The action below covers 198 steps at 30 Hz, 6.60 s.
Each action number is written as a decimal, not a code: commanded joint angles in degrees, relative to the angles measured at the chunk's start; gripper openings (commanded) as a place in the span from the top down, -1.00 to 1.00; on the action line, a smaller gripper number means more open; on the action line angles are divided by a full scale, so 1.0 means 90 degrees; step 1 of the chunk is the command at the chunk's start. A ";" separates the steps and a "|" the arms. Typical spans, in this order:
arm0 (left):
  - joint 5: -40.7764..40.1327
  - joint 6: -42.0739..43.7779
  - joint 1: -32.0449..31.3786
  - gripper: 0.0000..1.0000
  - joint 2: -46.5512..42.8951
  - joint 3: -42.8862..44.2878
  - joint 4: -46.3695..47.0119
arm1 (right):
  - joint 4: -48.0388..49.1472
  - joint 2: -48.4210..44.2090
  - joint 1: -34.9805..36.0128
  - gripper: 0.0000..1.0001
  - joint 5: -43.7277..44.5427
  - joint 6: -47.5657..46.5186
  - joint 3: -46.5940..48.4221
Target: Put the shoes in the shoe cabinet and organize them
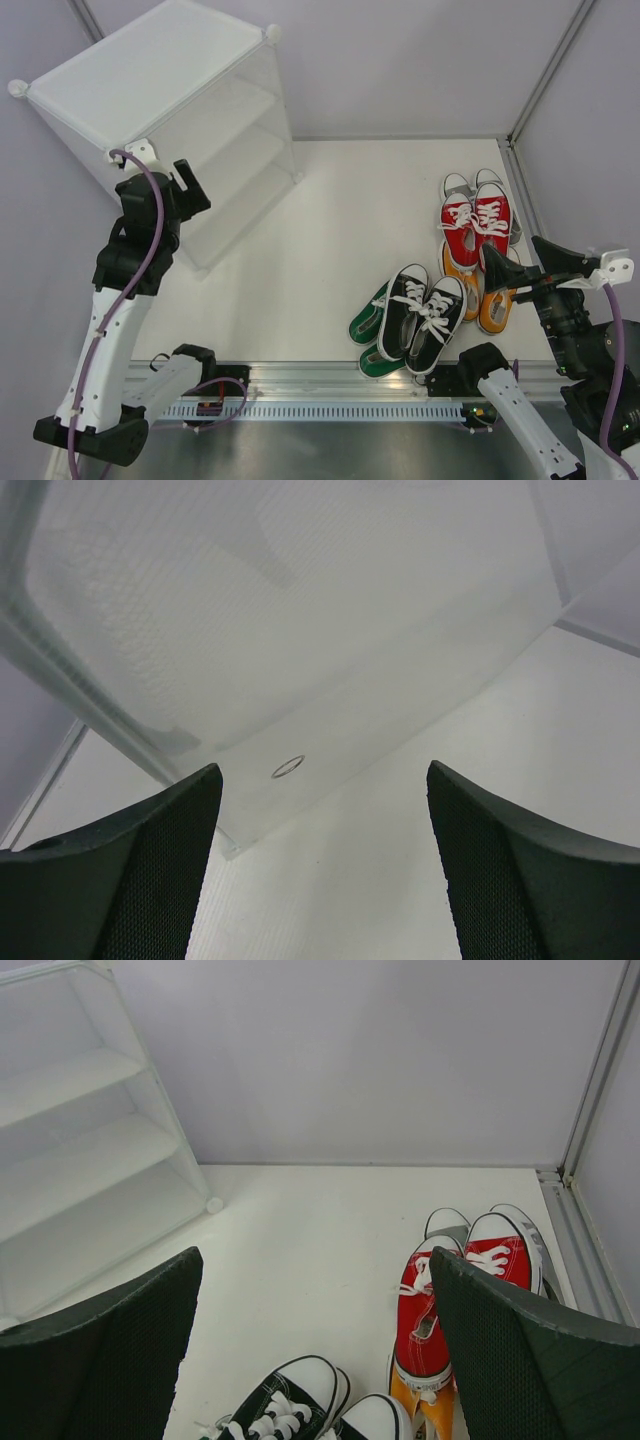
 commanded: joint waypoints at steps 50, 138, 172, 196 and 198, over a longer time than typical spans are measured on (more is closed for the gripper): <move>-0.1069 -0.0164 -0.0168 -0.76 0.0147 0.0010 -0.0042 | 0.0174 -0.0218 0.0077 -0.96 0.0219 -0.0094 -0.0074; 0.5168 -0.0583 -0.1467 -0.80 -0.1007 -0.1104 0.2125 | 0.0038 -0.0433 0.0155 -0.96 -0.0201 0.0110 0.0053; 0.3903 0.0001 -0.3166 -0.88 0.4168 0.1464 0.6169 | -0.0167 -0.0433 0.0164 -0.96 -0.0659 0.0218 -0.0025; -0.0112 0.1418 -0.3166 -0.89 0.8233 0.4863 0.7713 | -0.0617 -0.0219 0.0155 -0.96 -0.0797 0.0306 -0.0181; 0.0131 0.1292 -0.3166 -0.92 0.8117 0.4738 0.7421 | -0.0646 -0.0150 0.0155 -0.96 -0.0787 0.0316 -0.0162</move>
